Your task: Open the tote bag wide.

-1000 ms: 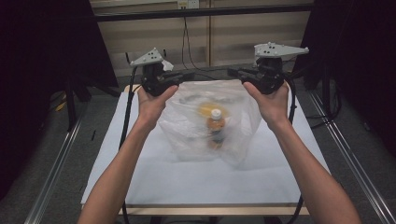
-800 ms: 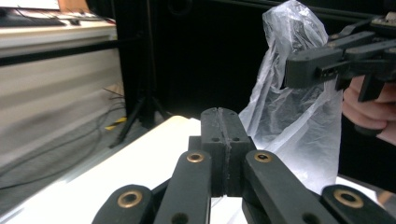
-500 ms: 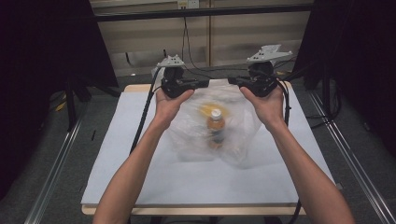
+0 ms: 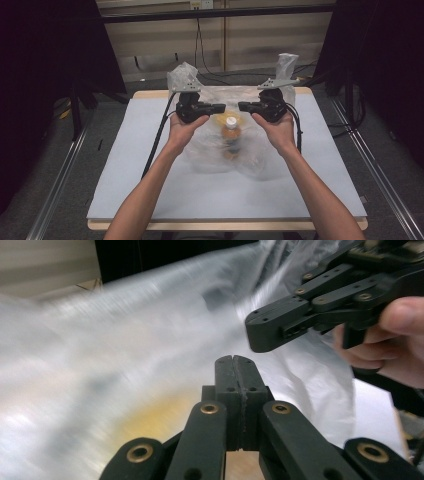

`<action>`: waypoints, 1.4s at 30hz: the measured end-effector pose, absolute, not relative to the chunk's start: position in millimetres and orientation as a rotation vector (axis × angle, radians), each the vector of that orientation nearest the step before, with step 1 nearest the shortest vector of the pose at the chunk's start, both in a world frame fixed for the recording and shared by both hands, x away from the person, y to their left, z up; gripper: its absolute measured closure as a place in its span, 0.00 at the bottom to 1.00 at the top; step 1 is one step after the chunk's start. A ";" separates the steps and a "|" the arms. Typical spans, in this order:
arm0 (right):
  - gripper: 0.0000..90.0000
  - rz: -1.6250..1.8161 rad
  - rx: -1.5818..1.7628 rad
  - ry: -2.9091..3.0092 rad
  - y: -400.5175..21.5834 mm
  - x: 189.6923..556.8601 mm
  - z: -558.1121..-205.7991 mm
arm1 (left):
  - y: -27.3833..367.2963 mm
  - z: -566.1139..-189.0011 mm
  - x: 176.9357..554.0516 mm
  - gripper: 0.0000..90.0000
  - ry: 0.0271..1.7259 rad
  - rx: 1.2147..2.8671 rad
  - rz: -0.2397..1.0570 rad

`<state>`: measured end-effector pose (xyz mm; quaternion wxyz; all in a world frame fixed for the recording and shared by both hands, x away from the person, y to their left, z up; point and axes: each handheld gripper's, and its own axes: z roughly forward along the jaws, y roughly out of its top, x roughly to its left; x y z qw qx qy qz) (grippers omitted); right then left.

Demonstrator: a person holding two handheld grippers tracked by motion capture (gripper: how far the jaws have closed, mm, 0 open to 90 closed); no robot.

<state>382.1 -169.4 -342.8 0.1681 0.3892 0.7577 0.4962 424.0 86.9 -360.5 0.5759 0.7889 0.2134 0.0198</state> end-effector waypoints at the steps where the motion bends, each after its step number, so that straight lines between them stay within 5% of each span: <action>1: 1.00 1.411 1.107 2.155 -169.4 382.1 -342.8 | 86.9 -360.5 424.0 1.00 0.500 1.847 0.046; 25: 1.00 1.407 1.059 2.276 -165.5 341.4 -385.4 | 87.5 -404.2 377.2 1.00 0.405 1.956 0.003; 42: 1.00 1.209 1.187 2.340 -202.2 347.4 -460.4 | 111.3 -470.8 399.7 1.00 0.571 2.117 -0.034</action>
